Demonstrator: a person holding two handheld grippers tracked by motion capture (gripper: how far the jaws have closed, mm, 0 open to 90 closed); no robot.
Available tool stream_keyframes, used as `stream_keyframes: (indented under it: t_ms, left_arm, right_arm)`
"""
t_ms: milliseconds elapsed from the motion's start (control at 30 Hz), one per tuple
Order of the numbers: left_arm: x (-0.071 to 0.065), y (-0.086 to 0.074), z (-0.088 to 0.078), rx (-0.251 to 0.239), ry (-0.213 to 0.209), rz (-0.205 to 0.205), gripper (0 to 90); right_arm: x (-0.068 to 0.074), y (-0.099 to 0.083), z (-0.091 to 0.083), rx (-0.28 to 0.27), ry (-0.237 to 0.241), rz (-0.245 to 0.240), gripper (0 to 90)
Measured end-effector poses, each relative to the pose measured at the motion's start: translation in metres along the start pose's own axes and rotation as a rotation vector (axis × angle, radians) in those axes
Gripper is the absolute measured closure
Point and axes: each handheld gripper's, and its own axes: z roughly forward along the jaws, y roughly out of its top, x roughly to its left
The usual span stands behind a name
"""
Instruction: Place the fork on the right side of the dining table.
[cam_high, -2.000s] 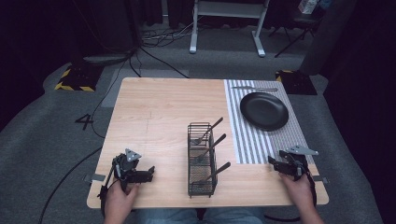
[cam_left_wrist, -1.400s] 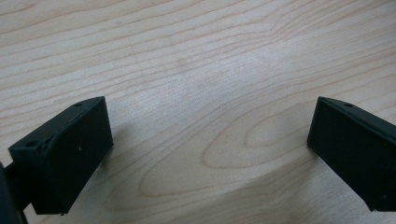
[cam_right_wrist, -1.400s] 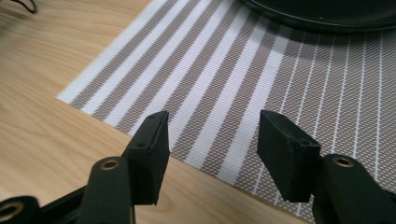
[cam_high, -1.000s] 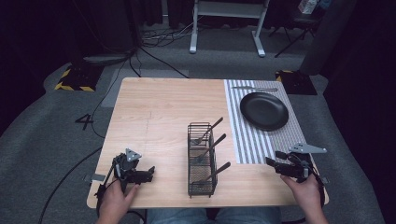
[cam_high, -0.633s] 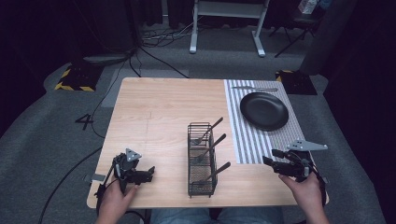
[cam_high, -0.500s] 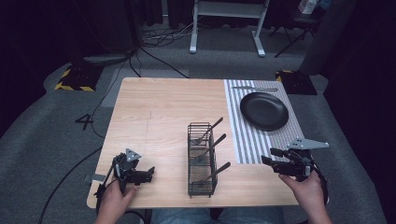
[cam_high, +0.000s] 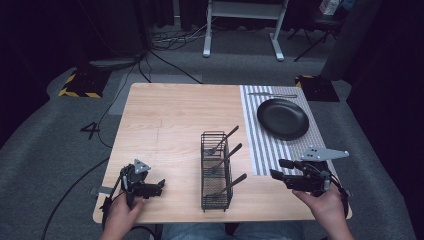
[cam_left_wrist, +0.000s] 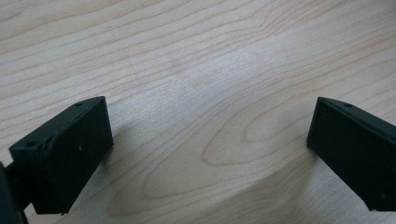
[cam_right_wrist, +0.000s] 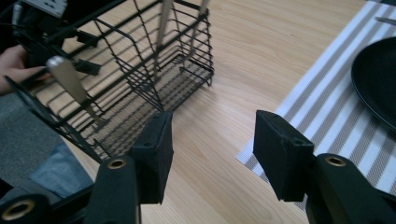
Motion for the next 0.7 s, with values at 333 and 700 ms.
stream_keyframes:
  t_ms: [333, 700]
  left_arm:
    - [0.000, 0.000, 0.000, 0.000, 0.000, -0.001, 0.3]
    - [0.000, 0.000, 0.000, 0.000, -0.001, -0.001, 0.3]
  right_arm:
    - [0.027, 0.018, -0.004, -0.001, 0.096, -0.053, 50.1]
    - [0.056, 0.026, 0.004, 0.041, 0.188, -0.138, 50.0]
